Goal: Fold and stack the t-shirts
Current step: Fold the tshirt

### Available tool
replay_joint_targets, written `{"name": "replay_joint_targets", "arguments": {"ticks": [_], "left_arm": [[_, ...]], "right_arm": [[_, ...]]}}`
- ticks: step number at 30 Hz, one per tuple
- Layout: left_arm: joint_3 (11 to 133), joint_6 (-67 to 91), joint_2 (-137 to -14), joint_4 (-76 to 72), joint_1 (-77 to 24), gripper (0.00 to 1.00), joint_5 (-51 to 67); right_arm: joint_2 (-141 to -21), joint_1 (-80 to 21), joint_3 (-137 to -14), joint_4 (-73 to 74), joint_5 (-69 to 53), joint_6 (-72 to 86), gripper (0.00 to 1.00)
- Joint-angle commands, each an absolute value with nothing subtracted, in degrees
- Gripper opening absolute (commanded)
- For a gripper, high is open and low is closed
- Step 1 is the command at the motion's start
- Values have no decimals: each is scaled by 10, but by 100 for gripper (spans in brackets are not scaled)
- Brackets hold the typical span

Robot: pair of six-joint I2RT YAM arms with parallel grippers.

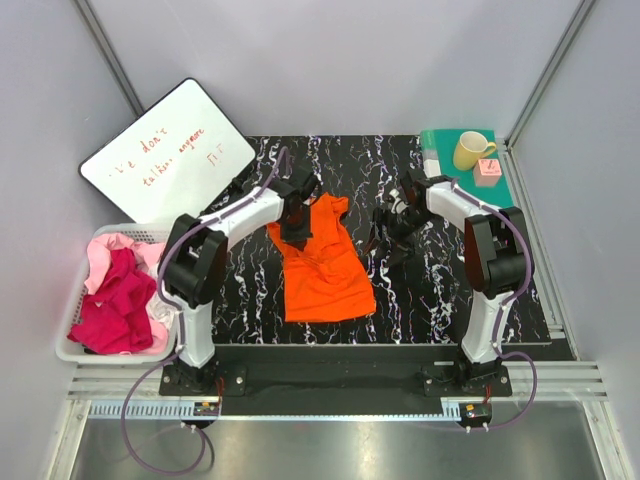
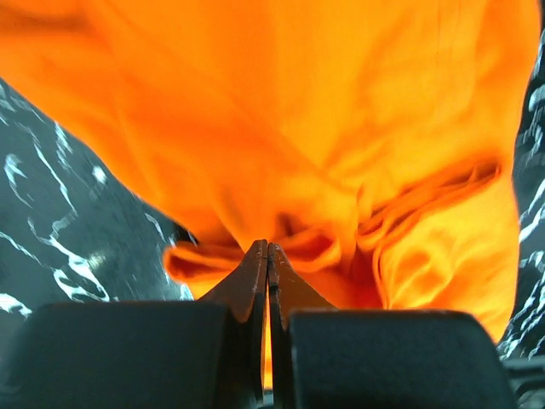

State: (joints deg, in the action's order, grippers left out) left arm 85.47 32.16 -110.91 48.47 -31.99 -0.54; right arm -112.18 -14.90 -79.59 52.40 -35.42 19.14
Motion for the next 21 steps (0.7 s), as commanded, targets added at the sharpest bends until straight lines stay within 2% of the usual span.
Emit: {"name": "replay_joint_targets", "arguments": {"ticks": [1, 3, 7, 8, 14, 15, 18, 19, 21], "left_arm": [[909, 325, -1141, 500, -293, 0, -33], [920, 316, -1127, 511, -285, 0, -40], [900, 302, -1051, 517, -272, 0, -39], [871, 301, -1033, 518, -268, 0, -24], [711, 322, -877, 512, -258, 23, 61], [688, 327, -861, 509, -257, 31, 69], [628, 342, -812, 497, -257, 38, 68], [621, 345, -805, 493, -254, 46, 62], [628, 349, -808, 487, -251, 49, 56]], "right_arm": [[-1121, -150, -793, 532, -344, 177, 82], [-1118, -149, -791, 532, -339, 172, 86], [-1095, -149, -783, 534, -327, 163, 100], [-1086, -149, -780, 534, -326, 156, 100], [-1067, -149, -731, 535, -344, 142, 100], [-1069, -149, -725, 534, -349, 141, 100], [-1072, -149, -715, 512, -348, 141, 100], [-1075, -149, -720, 508, -348, 140, 100], [-1093, -148, -762, 505, -352, 141, 100]]}}
